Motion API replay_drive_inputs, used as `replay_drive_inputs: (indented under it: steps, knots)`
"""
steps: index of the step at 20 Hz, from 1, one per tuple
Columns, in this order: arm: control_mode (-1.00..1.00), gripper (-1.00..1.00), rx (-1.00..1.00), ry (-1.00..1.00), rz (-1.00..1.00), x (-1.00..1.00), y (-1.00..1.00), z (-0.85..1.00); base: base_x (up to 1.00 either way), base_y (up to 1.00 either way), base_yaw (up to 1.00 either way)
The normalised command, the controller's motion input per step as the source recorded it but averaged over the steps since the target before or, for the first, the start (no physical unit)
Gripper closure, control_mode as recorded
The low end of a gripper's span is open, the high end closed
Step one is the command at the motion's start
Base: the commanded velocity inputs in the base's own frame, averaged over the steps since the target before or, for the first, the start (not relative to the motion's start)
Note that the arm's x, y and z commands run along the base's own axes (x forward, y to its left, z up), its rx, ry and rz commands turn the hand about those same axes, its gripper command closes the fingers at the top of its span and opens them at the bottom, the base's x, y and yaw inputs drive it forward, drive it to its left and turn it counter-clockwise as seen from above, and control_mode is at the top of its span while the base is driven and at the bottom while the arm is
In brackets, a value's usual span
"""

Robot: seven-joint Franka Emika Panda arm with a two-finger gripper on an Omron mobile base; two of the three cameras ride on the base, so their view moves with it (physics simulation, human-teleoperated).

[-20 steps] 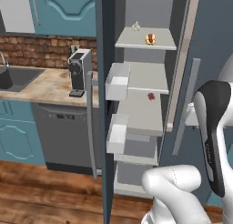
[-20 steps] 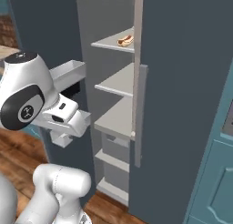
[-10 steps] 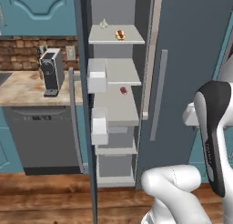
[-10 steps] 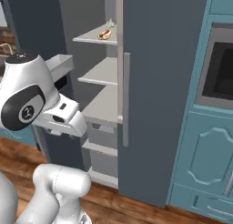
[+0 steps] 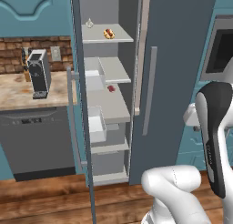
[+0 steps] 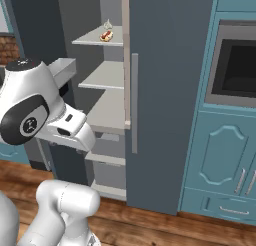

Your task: Store the hot dog in the freezer for long-term storage. Close the freezer door after placing the cooked food.

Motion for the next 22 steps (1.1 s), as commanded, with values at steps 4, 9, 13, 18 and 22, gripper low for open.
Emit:
replay_drive_inputs:
  steps: [4,9,13,18,22]
  knots:
    - [1.00,-1.00,0.00,0.00,0.00,0.00,0.00,0.00,-0.12,0.73,-0.17]
    - [1.00,-1.00,0.00,0.00,0.00,0.00,0.00,0.00,-0.21,0.54,-0.10]
    - [1.00,-1.00,0.00,0.00,0.00,0.00,0.00,0.00,-0.27,0.05,-0.03]
    - [1.00,-1.00,0.00,0.00,0.00,0.00,0.00,0.00,0.01,0.06,0.00]
    - [1.00,-1.00,0.00,0.00,0.00,0.00,0.00,0.00,0.03,0.10,0.01]
